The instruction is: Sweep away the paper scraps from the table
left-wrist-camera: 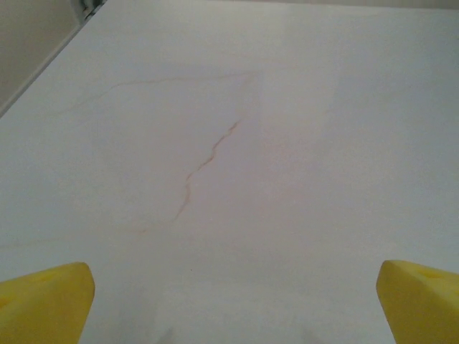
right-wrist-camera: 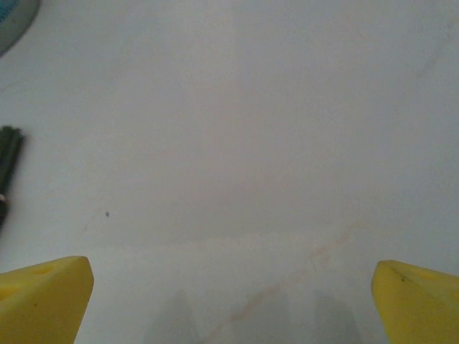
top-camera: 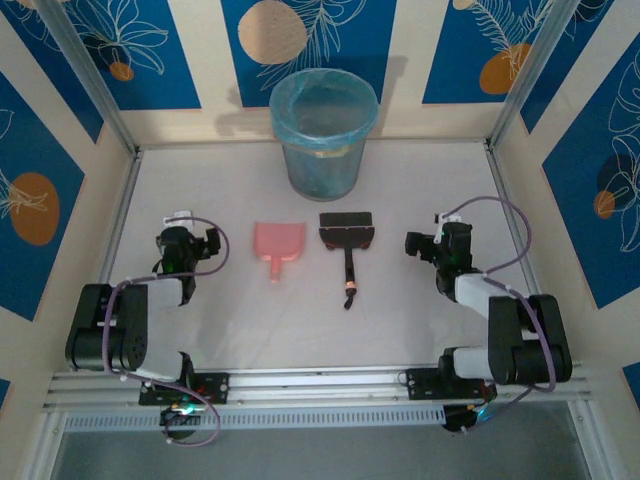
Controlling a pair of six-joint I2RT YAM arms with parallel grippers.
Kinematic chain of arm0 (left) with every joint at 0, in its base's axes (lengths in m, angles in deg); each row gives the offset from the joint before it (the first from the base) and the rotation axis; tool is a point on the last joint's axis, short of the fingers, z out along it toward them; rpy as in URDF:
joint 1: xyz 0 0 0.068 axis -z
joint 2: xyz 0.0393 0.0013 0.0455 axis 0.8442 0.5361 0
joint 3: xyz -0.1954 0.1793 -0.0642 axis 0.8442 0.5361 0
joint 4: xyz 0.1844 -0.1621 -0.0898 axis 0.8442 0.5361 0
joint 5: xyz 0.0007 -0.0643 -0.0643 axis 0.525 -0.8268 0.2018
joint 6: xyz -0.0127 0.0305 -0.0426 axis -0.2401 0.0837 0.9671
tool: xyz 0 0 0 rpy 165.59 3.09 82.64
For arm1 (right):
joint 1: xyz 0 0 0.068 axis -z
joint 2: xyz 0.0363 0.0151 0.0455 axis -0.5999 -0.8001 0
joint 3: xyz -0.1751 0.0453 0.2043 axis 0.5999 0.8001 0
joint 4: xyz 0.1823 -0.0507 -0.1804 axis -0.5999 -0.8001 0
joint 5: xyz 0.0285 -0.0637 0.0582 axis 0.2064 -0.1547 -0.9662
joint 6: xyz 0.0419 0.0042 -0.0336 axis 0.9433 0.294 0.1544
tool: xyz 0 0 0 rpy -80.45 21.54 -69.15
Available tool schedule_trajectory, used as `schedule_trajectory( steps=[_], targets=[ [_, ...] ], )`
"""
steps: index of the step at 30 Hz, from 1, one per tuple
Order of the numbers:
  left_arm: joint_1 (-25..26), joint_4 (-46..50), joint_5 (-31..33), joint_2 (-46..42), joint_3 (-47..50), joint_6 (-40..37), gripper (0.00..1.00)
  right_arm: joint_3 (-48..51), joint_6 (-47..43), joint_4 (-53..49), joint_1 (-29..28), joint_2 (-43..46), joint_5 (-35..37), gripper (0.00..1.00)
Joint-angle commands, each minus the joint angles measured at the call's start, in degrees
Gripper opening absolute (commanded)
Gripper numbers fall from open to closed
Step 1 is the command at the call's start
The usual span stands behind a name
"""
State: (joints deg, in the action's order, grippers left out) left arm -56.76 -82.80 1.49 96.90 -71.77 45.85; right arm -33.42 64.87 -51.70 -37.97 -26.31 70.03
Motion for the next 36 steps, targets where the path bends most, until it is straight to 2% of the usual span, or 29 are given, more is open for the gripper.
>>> schedule_trajectory(
  steps=[1, 5, 7, 8, 11, 13, 14, 15, 17, 36],
  targets=[
    [-0.6, -9.3, -7.0, 0.3, 2.3, -3.5, 1.00, -2.6, -3.4, 10.3, -0.5, -2.9, -4.2, 0.99],
    [-0.6, -18.0, -13.4, 3.7, 5.2, -5.6, 1.00, -1.1, -5.5, 19.6, -2.2, -8.4, -7.2, 0.99],
    [-0.6, -23.3, -12.1, 6.4, 6.6, -5.2, 1.00, -1.2, -4.9, 18.0, -1.0, -7.7, -9.5, 0.99],
    [-0.6, -26.2, -11.8, 7.2, 7.3, -5.0, 1.00, 0.3, -4.9, 21.5, -1.1, -8.3, -9.3, 0.99],
    [-0.6, -22.0, -11.6, 7.0, 5.5, -5.1, 1.00, 5.0, -5.3, 32.5, -1.6, -10.8, -9.6, 0.99],
    [0.0, -15.5, -11.3, 6.6, 2.3, -5.5, 1.00, 4.2, -5.8, 29.2, -2.1, -9.7, -8.2, 0.99],
    [0.8, -15.6, -10.1, 6.8, 2.2, -6.1, 1.00, 3.8, -5.5, 29.8, -2.2, -10.6, -6.9, 0.99],
    [0.9, -15.1, -9.9, 6.6, 2.2, -6.3, 1.00, 2.2, -4.3, 26.0, -1.7, -10.2, -6.2, 0.99],
    [0.9, -15.4, -9.9, 6.6, 2.3, -6.3, 1.00, 0.9, -2.4, 23.7, 1.0, -10.3, -10.2, 0.99],
    [1.0, -13.5, -12.3, 6.8, 1.1, -7.4, 1.00, 1.1, -2.7, 24.1, 0.6, -10.2, -9.4, 0.99]
  ],
)
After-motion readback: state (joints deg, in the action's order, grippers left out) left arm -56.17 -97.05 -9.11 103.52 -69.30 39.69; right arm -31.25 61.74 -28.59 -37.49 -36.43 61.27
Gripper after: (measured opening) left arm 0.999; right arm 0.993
